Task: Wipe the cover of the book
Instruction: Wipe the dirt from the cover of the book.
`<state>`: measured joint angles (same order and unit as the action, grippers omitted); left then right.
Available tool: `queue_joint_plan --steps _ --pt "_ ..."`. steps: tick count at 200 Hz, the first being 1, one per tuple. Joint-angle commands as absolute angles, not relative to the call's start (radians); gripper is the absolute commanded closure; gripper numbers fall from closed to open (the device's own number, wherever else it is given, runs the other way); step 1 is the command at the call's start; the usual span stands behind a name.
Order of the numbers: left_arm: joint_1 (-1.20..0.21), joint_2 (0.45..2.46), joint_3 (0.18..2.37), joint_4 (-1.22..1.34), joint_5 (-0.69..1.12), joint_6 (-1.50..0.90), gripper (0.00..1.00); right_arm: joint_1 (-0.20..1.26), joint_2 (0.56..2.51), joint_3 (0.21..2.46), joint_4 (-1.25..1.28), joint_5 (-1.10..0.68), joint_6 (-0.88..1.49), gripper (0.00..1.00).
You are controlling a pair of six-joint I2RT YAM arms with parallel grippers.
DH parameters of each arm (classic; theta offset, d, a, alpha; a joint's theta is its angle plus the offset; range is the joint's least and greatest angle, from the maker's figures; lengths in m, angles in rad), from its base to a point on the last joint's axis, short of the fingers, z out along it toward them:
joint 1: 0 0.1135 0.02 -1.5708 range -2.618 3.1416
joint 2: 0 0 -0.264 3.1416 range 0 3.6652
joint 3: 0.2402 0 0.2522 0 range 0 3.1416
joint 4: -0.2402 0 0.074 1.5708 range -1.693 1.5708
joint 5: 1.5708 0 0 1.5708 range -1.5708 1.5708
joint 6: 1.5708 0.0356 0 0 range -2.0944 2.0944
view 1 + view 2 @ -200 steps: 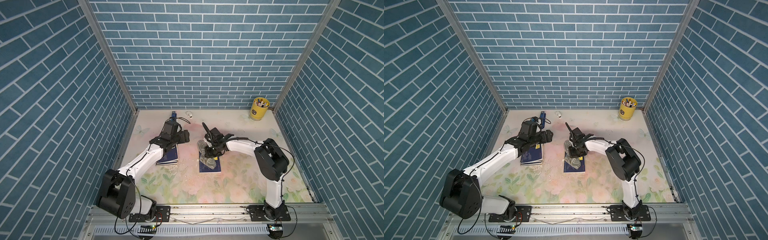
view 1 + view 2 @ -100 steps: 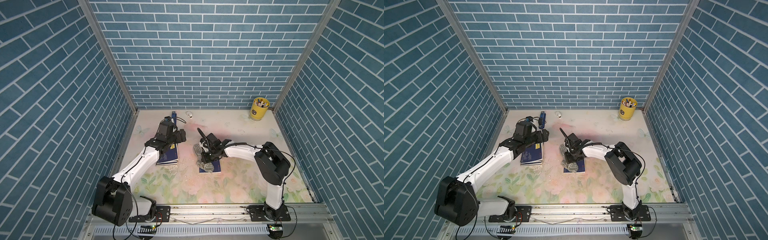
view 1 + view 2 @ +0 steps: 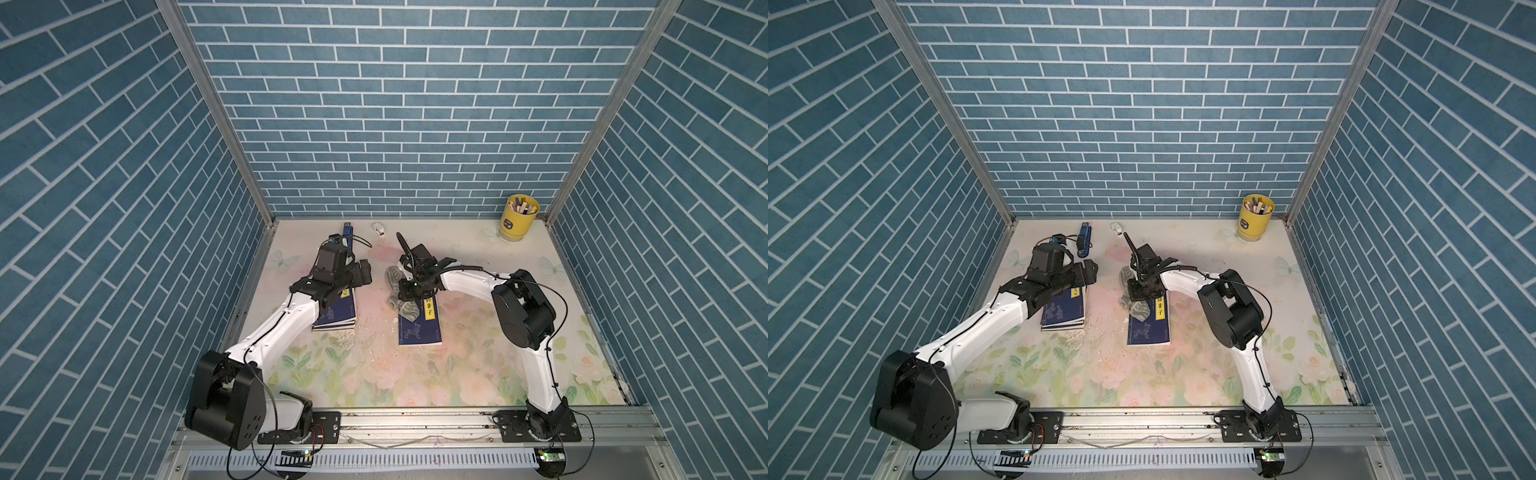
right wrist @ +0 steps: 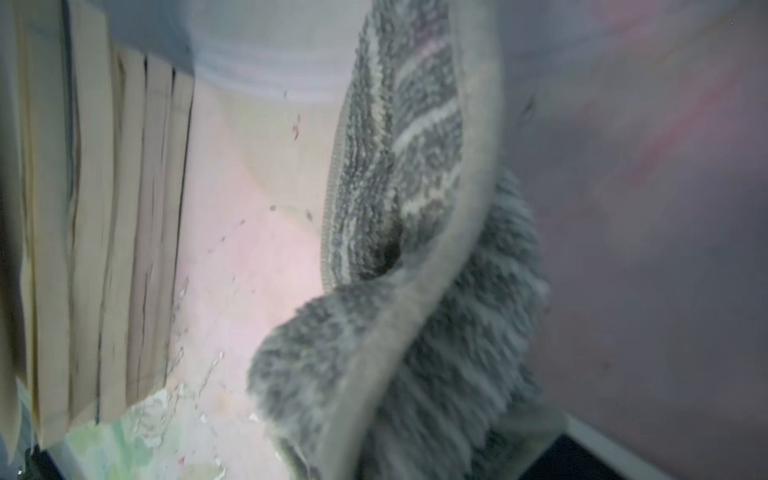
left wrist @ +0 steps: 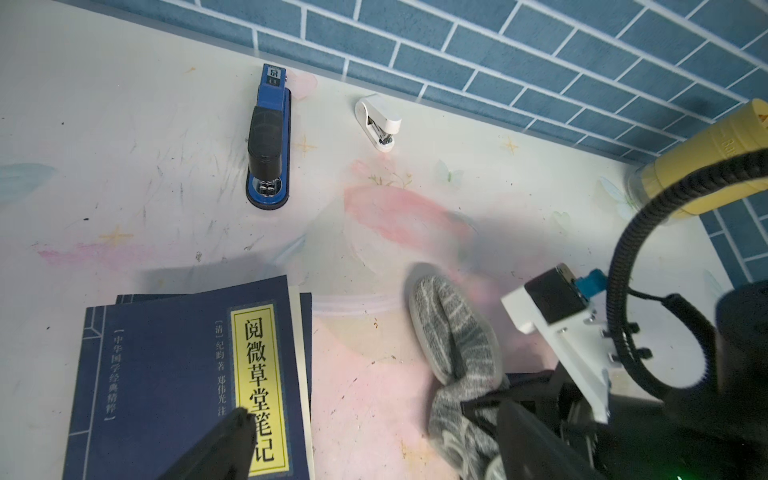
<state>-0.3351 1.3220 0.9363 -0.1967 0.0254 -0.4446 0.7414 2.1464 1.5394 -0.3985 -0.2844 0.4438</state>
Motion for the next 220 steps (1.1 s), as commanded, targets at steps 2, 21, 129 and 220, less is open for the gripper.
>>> queue_joint_plan --steps 2,21,129,220 --pt "-0.320 1.296 0.925 -0.172 0.019 -0.456 0.01 0.783 2.158 1.447 -0.540 -0.183 0.404 0.97" --pt "-0.319 1.325 0.938 -0.159 0.036 -0.458 0.01 0.834 2.088 1.329 -0.523 -0.159 0.423 0.97" --pt "-0.317 1.343 0.947 -0.178 0.032 -0.454 0.01 0.769 2.072 1.257 -0.405 -0.215 0.462 0.97" --pt "-0.312 1.356 0.929 -0.155 0.042 -0.457 0.01 0.858 1.919 1.057 -0.420 -0.152 0.519 0.97"
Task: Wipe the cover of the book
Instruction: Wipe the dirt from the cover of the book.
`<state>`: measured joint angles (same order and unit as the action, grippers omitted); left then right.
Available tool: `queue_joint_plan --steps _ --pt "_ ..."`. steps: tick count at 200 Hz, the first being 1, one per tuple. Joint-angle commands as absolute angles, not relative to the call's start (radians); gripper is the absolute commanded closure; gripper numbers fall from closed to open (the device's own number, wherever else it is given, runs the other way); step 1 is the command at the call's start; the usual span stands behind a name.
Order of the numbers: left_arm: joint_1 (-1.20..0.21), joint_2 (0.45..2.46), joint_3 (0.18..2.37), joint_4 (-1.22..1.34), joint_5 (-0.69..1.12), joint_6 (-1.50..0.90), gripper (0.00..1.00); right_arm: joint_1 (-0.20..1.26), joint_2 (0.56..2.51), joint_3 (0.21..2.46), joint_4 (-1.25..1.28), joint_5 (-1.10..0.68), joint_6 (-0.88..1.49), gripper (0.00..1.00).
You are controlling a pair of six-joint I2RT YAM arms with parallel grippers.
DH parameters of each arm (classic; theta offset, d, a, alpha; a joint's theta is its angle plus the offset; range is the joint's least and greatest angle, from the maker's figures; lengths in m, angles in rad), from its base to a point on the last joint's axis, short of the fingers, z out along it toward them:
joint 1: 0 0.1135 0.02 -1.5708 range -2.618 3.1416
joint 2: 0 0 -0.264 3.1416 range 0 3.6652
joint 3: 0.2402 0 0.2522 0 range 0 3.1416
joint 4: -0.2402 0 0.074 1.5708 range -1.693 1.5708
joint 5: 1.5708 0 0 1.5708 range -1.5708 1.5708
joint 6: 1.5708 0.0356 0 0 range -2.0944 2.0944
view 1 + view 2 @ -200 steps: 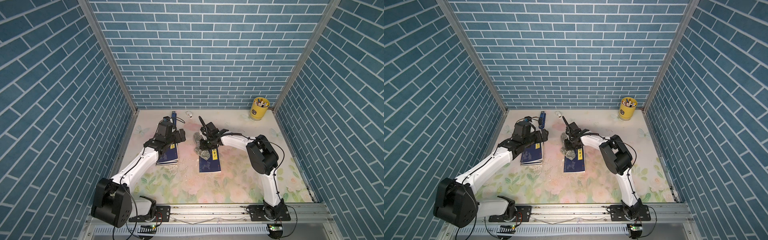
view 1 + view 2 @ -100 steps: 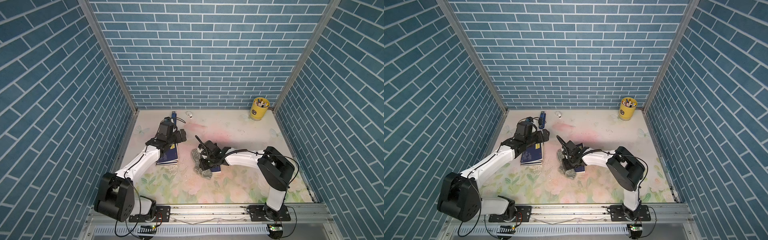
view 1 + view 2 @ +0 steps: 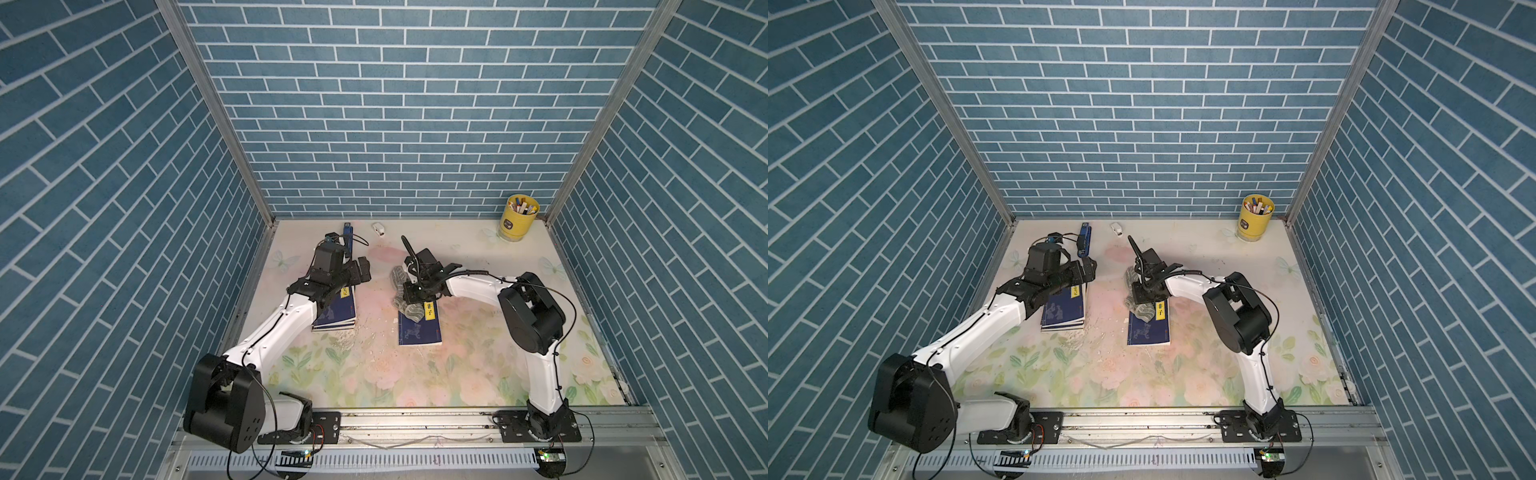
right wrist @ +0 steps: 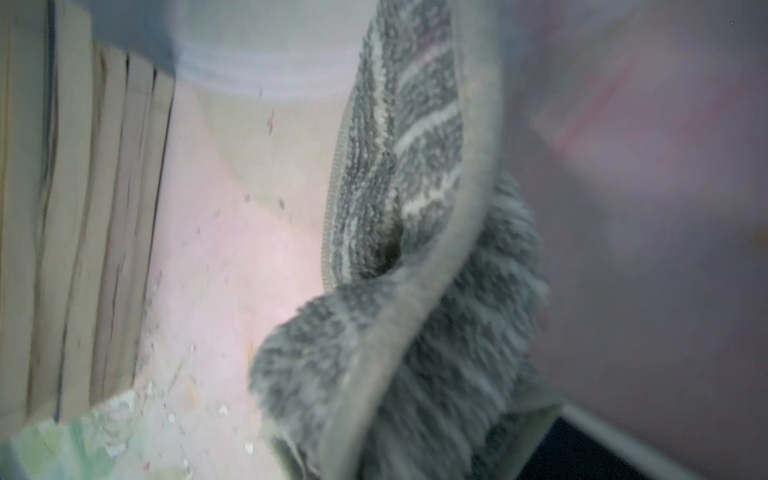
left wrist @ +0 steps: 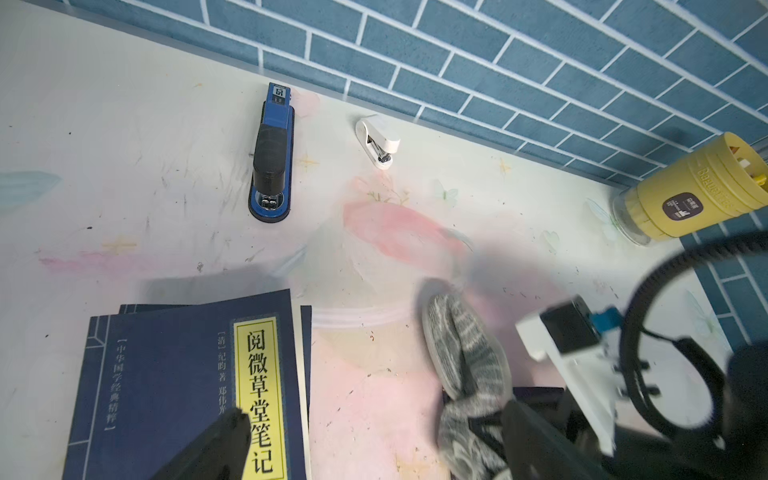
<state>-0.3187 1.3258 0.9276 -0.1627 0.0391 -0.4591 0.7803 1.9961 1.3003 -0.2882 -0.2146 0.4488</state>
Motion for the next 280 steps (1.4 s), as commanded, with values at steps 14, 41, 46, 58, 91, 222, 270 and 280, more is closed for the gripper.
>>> queue_joint_plan --steps 14,41,46,58,91,222,270,280 --pt "-0.313 1.370 0.938 -0.148 0.041 -0.455 0.01 0.894 1.846 0.936 -0.395 -0.153 0.574 0.96" --pt "-0.311 1.395 0.952 -0.135 0.035 -0.447 0.01 0.882 1.836 0.886 -0.379 -0.127 0.583 0.95" --pt "-0.311 1.400 0.955 -0.136 0.035 -0.445 0.01 0.865 1.853 0.908 -0.386 -0.124 0.572 0.95" --pt "-0.311 1.405 0.958 -0.142 0.038 -0.446 0.01 0.817 1.903 0.971 -0.385 -0.130 0.536 0.95" --pt "-0.310 1.360 0.905 -0.127 0.041 -0.458 0.00 0.695 2.056 1.234 -0.431 -0.167 0.448 0.95" --pt "-0.313 1.502 0.933 -0.014 0.091 -0.457 0.01 0.770 1.656 0.702 -0.364 -0.095 0.665 0.93" --pt "-0.314 1.423 0.856 -0.005 0.106 -0.481 0.01 0.621 1.897 0.989 -0.376 -0.164 0.498 0.93" --pt "-0.317 1.405 0.830 0.002 0.114 -0.494 0.01 0.591 1.951 1.065 -0.379 -0.185 0.471 0.93"
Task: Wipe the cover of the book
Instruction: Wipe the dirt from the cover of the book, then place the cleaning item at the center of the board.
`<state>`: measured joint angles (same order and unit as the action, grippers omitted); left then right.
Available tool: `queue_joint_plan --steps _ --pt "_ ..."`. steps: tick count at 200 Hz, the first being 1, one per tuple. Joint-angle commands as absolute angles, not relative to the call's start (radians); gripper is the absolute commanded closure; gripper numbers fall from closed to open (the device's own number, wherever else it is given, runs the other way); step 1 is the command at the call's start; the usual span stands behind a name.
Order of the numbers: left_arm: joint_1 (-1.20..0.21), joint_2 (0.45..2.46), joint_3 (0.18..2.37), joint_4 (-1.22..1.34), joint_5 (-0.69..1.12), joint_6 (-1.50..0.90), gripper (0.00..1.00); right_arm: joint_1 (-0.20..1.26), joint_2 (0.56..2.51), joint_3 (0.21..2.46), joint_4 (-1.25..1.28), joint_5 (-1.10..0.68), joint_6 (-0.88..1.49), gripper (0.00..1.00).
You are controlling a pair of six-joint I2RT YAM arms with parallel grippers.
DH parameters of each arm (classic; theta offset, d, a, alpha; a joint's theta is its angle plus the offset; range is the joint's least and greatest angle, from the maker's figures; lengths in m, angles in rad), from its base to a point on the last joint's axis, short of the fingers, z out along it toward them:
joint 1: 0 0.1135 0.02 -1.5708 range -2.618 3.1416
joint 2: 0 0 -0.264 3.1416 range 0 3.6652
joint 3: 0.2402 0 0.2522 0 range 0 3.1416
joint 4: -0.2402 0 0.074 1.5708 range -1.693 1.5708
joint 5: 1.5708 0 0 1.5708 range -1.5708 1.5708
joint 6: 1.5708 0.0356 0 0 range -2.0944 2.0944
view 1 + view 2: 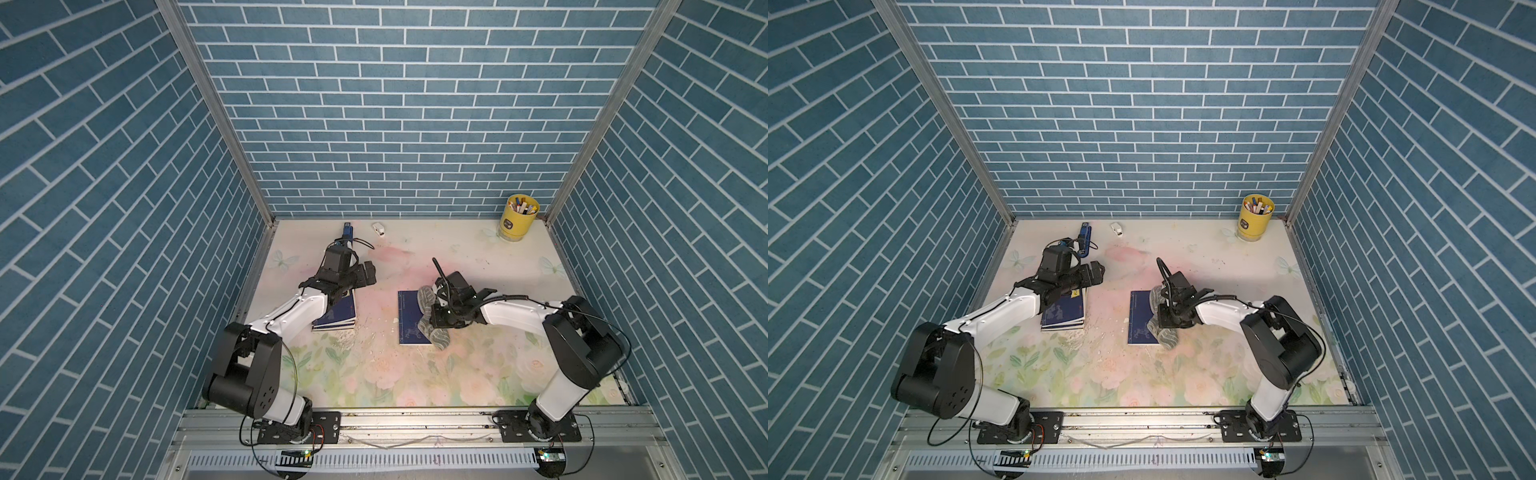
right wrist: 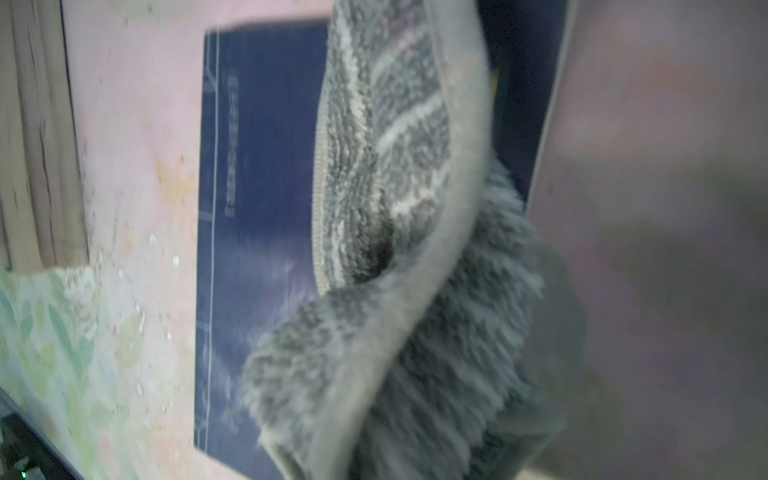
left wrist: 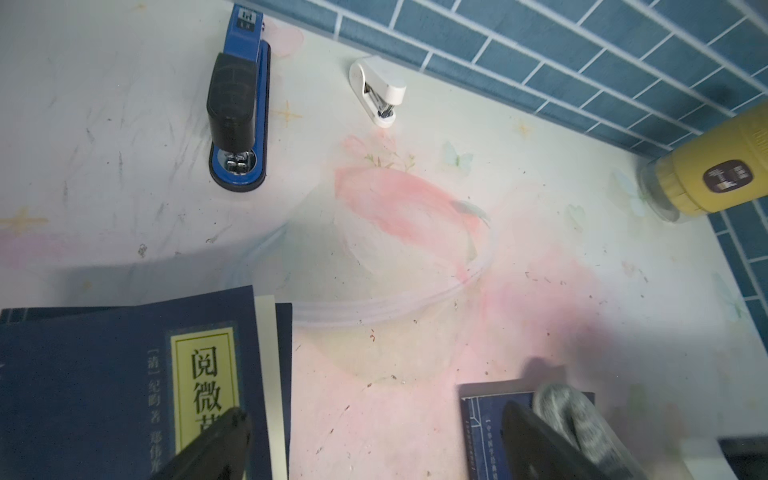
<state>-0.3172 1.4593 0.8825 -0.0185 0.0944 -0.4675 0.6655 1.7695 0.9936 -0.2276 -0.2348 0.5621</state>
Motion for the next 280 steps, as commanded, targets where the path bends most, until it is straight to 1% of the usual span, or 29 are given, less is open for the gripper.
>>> queue_joint_plan --steps 1,23,45,70,90,102,114,130,155,157,159,167,188,221,248,280 --pt "-0.317 1.403 0.828 0.003 0.114 -0.495 0.01 0.589 1.956 1.073 -0.379 -0.186 0.469 0.93" --pt "-0.322 1.382 0.781 0.021 0.120 -0.515 0.01 0.519 2.038 1.241 -0.407 -0.218 0.458 0.92" --pt "-0.332 1.383 0.784 0.012 0.117 -0.514 0.01 0.487 2.006 1.326 -0.434 -0.194 0.459 0.89" --pt "-0.344 1.388 0.791 0.023 0.117 -0.509 0.01 0.439 1.949 1.355 -0.493 -0.145 0.435 0.87" --pt "-0.353 1.412 0.810 0.020 0.132 -0.499 0.01 0.375 1.892 1.319 -0.519 -0.123 0.419 0.85" --pt "-0.365 1.430 0.819 0.020 0.138 -0.492 0.01 0.340 1.849 1.287 -0.537 -0.097 0.413 0.82" --pt "-0.381 1.444 0.824 0.025 0.139 -0.490 0.01 0.318 1.812 1.264 -0.570 -0.039 0.400 0.75" --pt "-0.409 1.468 0.827 0.038 0.138 -0.493 0.01 0.314 1.778 1.262 -0.645 0.039 0.374 0.58" --pt "-0.467 1.513 0.839 0.041 0.132 -0.504 0.02 0.339 1.706 1.245 -0.701 0.089 0.356 0.43" --pt "-0.471 1.517 0.839 0.043 0.132 -0.507 0.02 0.343 1.700 1.242 -0.703 0.092 0.355 0.38" --pt "-0.474 1.520 0.839 0.044 0.132 -0.511 0.02 0.347 1.694 1.241 -0.705 0.096 0.353 0.36" --pt "-0.487 1.532 0.834 0.055 0.139 -0.527 0.03 0.367 1.675 1.239 -0.717 0.104 0.346 0.33" --pt "-0.507 1.555 0.815 0.092 0.184 -0.564 0.05 0.431 1.642 1.246 -0.740 0.111 0.343 0.32" --pt "-0.554 1.583 0.816 0.057 0.161 -0.578 0.06 0.549 1.631 1.209 -0.672 0.000 0.361 0.33" --pt "-0.602 1.600 0.792 0.049 0.164 -0.609 0.08 0.587 1.657 1.142 -0.554 -0.151 0.415 0.41" --pt "-0.645 1.602 0.758 0.051 0.142 -0.650 0.09 0.627 1.685 1.101 -0.515 -0.182 0.435 0.52"
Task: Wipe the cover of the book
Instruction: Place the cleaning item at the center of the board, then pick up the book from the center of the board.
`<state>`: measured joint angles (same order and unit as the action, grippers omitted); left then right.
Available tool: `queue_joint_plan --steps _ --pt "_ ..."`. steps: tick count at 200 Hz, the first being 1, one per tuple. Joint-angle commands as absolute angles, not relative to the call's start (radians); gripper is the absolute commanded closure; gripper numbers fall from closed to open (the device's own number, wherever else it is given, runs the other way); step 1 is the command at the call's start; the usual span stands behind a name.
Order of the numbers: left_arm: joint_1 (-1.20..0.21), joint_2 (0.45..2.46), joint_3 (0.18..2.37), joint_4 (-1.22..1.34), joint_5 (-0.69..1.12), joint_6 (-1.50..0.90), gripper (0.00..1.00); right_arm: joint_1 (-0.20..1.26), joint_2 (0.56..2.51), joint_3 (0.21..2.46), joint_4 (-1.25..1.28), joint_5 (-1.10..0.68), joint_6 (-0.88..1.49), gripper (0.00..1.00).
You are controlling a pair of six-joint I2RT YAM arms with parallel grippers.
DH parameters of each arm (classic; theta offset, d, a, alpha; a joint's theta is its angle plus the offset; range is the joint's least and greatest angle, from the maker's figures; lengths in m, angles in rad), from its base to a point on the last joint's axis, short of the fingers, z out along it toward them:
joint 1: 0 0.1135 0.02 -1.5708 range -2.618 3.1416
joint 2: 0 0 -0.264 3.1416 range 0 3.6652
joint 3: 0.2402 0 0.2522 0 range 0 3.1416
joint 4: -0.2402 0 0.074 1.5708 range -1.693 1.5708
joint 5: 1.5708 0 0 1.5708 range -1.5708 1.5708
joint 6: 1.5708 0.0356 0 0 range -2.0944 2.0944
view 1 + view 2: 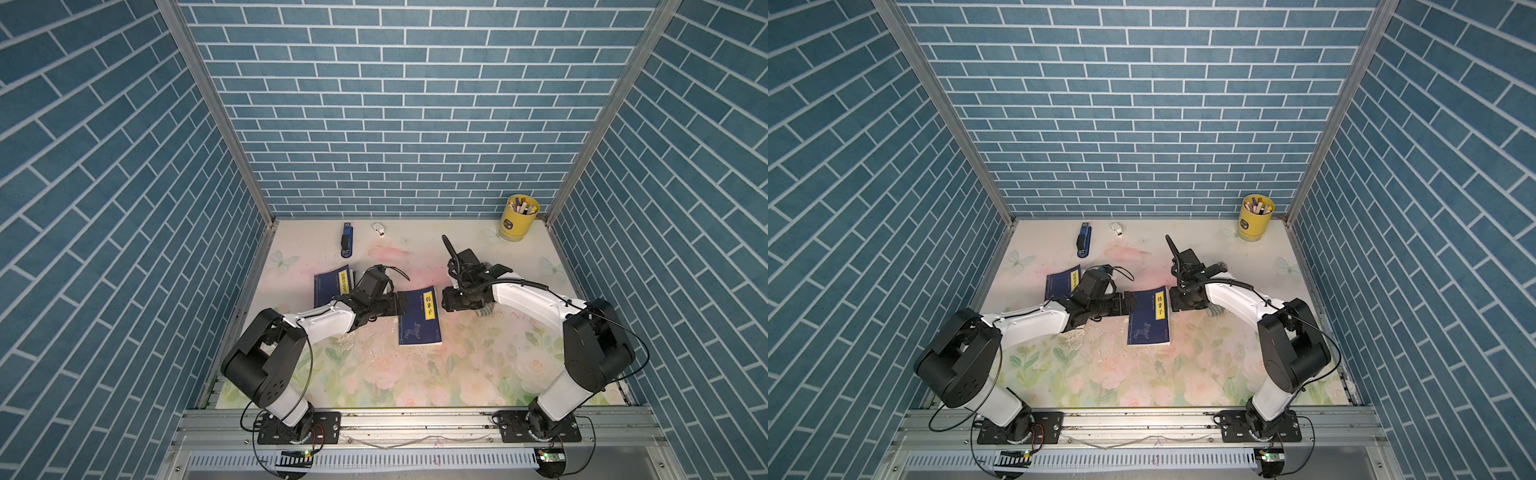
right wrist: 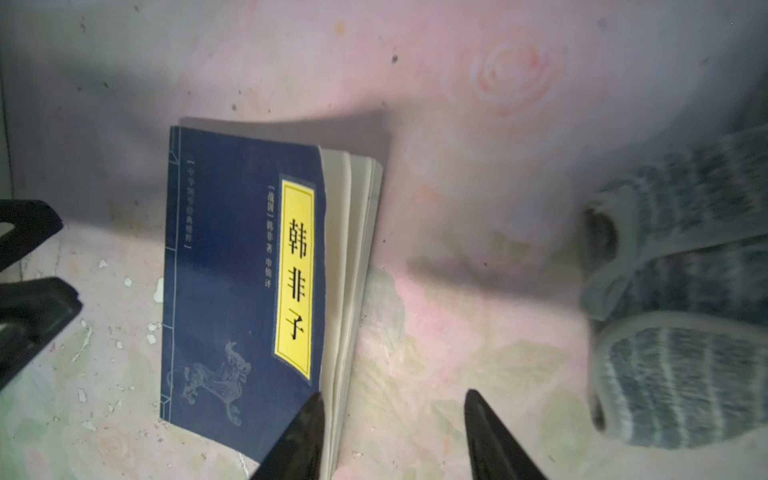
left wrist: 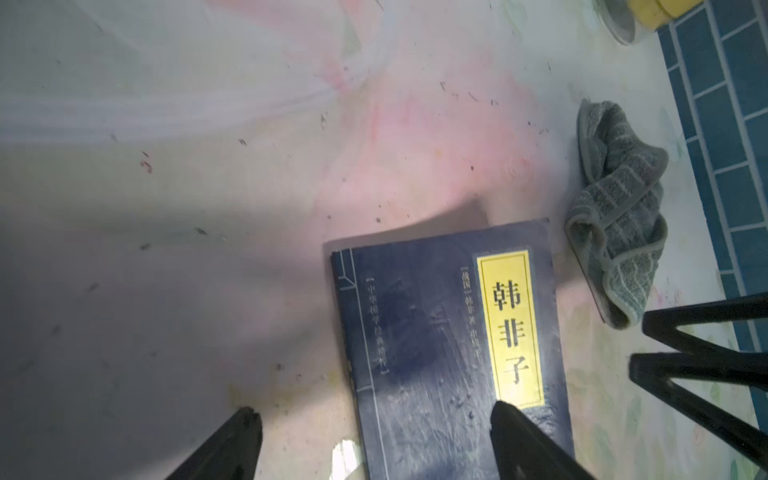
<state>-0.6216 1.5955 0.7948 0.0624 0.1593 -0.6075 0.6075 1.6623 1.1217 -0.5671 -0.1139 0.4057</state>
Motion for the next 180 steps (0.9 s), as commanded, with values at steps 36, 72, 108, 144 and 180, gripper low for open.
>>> queue_joint_plan --steps 36,72,108,144,180 --pt "-0.661 1.596 0.709 0.074 0.153 -0.689 0.10 0.647 1.700 1.030 -0.447 -0.250 0.454 0.56" --pt "-0.684 1.621 0.696 0.089 0.175 -0.693 0.13 0.650 1.728 1.000 -0.418 -0.258 0.474 0.62" --pt "-0.686 1.641 0.679 0.158 0.254 -0.730 0.15 0.653 1.761 1.003 -0.415 -0.244 0.486 0.71" --pt "-0.686 1.668 0.652 0.253 0.345 -0.765 0.21 0.656 1.788 0.986 -0.390 -0.259 0.508 0.75" --pt "-0.686 1.684 0.646 0.334 0.410 -0.800 0.34 0.667 1.802 0.973 -0.354 -0.279 0.522 0.75"
